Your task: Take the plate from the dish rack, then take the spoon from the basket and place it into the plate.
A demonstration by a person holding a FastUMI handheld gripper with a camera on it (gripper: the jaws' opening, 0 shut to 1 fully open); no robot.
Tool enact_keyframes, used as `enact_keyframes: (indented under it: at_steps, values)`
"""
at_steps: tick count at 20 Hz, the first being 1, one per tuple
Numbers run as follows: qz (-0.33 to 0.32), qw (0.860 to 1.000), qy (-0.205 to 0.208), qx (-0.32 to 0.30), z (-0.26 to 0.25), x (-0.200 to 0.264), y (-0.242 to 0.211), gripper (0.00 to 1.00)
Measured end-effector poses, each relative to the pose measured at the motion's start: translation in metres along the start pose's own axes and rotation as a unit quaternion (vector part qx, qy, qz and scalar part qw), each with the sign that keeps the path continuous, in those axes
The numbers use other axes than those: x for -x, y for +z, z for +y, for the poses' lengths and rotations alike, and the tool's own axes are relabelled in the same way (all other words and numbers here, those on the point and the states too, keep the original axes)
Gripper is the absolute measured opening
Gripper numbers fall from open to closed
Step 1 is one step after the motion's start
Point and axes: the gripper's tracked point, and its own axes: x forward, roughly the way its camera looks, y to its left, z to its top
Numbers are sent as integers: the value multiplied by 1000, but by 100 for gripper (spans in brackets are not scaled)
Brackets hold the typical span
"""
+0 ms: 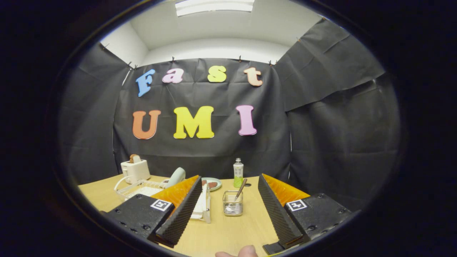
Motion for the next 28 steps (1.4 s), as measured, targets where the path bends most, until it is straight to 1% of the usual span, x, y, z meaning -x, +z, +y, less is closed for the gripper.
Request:
enact_keyframes:
  at_steps: [3,8,11,16,20,22,23,25,27,28]
  values:
    - [20,999,21,13,12,-15,13,100]
    - [43,997,63,15,39,-52,55,100]
    - [82,992,90,20,58,-78,70,100]
    - [135,982,121,48,93,-115,91,100]
    - [193,967,152,62,136,-139,80,100]
    - [225,960,158,61,153,-155,70,100]
    - [246,954,164,59,162,-163,62,100]
    - [293,940,164,59,176,-180,42,100]
    - [333,928,155,60,178,-194,22,100]
    - [347,924,152,55,182,-202,14,100]
